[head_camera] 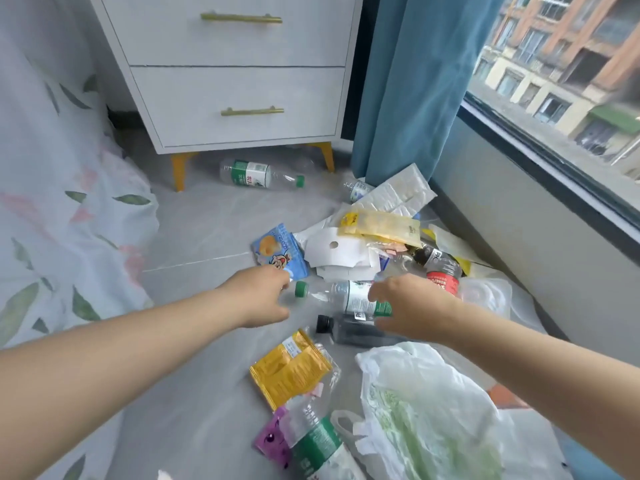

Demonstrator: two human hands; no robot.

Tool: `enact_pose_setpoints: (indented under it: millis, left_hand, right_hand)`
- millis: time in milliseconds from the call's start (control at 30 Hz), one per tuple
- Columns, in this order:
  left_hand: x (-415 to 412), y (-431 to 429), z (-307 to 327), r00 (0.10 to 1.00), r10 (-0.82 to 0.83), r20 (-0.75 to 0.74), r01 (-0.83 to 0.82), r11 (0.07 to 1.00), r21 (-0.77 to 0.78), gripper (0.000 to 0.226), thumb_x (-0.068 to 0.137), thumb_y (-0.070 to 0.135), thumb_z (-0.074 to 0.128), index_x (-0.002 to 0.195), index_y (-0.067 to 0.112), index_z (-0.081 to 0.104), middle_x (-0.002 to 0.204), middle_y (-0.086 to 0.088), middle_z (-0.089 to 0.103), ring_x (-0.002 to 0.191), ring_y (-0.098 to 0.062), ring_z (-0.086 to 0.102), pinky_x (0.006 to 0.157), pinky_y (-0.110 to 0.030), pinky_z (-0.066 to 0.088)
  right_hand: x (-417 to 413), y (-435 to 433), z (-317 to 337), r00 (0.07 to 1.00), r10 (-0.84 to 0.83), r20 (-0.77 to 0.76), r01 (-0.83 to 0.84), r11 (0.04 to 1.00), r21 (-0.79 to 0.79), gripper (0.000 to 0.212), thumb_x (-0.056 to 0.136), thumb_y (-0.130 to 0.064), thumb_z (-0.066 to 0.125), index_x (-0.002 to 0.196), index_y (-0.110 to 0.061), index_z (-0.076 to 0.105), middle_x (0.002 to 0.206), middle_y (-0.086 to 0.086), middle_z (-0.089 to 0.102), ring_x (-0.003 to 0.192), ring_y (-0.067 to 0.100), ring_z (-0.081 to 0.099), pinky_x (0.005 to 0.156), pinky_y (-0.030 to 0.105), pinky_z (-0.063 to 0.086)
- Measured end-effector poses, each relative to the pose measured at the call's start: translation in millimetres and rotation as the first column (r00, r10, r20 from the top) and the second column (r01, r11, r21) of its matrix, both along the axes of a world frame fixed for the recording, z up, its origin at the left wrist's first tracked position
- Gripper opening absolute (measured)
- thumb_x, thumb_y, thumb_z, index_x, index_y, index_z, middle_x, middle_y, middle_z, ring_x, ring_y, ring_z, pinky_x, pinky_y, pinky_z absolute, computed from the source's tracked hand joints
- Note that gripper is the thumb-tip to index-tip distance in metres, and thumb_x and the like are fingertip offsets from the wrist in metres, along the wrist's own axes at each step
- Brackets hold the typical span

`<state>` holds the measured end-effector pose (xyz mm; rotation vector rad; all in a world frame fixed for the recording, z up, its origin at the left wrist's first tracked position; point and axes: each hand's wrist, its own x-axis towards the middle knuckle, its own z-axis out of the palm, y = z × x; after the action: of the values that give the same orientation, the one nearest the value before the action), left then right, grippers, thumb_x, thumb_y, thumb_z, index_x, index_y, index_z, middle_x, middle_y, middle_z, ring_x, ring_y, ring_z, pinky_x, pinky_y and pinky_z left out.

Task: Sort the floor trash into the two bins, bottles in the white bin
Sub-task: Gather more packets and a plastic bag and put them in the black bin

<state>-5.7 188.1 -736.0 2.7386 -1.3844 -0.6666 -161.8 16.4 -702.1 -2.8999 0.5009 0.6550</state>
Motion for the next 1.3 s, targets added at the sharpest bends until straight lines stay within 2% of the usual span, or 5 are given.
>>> enact_pose_setpoints:
  millis: [333,500,633,1000,1300]
  left_hand:
    - [-48.7,44.3,-45.5,0.993,-0.048,-0.107,0.063,0.987,0.150,0.053,0.085,0.050,0.059,0.122,0.013,0.051,0.123,-0.007,0.053,0.110,-0.025,0.054,0.089,-0.033,0.045]
    - [-61.7,36.7,-54.6,0.987,0.000,-0.160,0.017,0.994,0.105,0.062,0.085,0.061,0.053,0.122,0.012,0.048,0.122,-0.009,0.049,0.110,-0.026,0.053,0.090,-0.033,0.045]
    - [-61.9,28.6,-60.1,0.985,0.027,-0.172,0.001,0.987,0.161,0.068,0.083,0.063,0.053,0.127,0.012,0.043,0.131,-0.011,0.045,0.117,-0.028,0.051,0.093,-0.034,0.043]
    - [-49.0,25.9,-78.8,0.971,0.119,-0.206,-0.072,0.972,0.223,0.073,0.081,0.066,0.054,0.128,0.011,0.043,0.131,-0.011,0.045,0.115,-0.027,0.051,0.089,-0.033,0.043]
    - [-50.4,22.2,-86.1,0.981,0.097,-0.169,-0.056,0.971,0.233,0.079,0.079,0.069,0.054,0.134,0.014,0.040,0.134,-0.012,0.041,0.118,-0.032,0.050,0.094,-0.037,0.045]
  right_hand:
    - [-33.7,39.6,-12.9,0.984,0.114,-0.134,-0.106,0.992,0.063,0.057,0.085,-0.042,0.065,0.136,-0.023,0.047,0.130,0.001,0.055,0.117,0.021,0.053,0.088,0.026,0.043]
    - [-64.7,37.1,-46.2,0.940,-0.018,-0.342,0.015,1.000,-0.012,0.127,0.055,-0.082,0.065,0.153,-0.029,0.003,0.159,0.002,0.010,0.146,0.034,0.013,0.111,0.062,0.023]
    - [-89.8,34.6,-70.7,0.932,-0.115,-0.344,0.118,0.993,-0.013,0.137,0.057,-0.079,0.067,0.149,-0.030,-0.022,0.161,0.006,-0.014,0.147,0.040,-0.002,0.112,0.060,0.024]
    - [-94.1,10.9,-92.9,0.975,-0.108,-0.192,0.107,0.994,-0.018,0.126,0.066,-0.070,0.069,0.152,-0.023,-0.011,0.135,0.010,0.042,0.106,0.026,0.057,0.075,0.033,0.053]
    - [-92.6,1.1,-78.5,0.978,-0.164,-0.127,0.172,0.984,0.049,0.096,0.073,-0.073,0.060,0.147,-0.024,0.022,0.137,0.002,0.051,0.115,0.024,0.056,0.088,0.035,0.051]
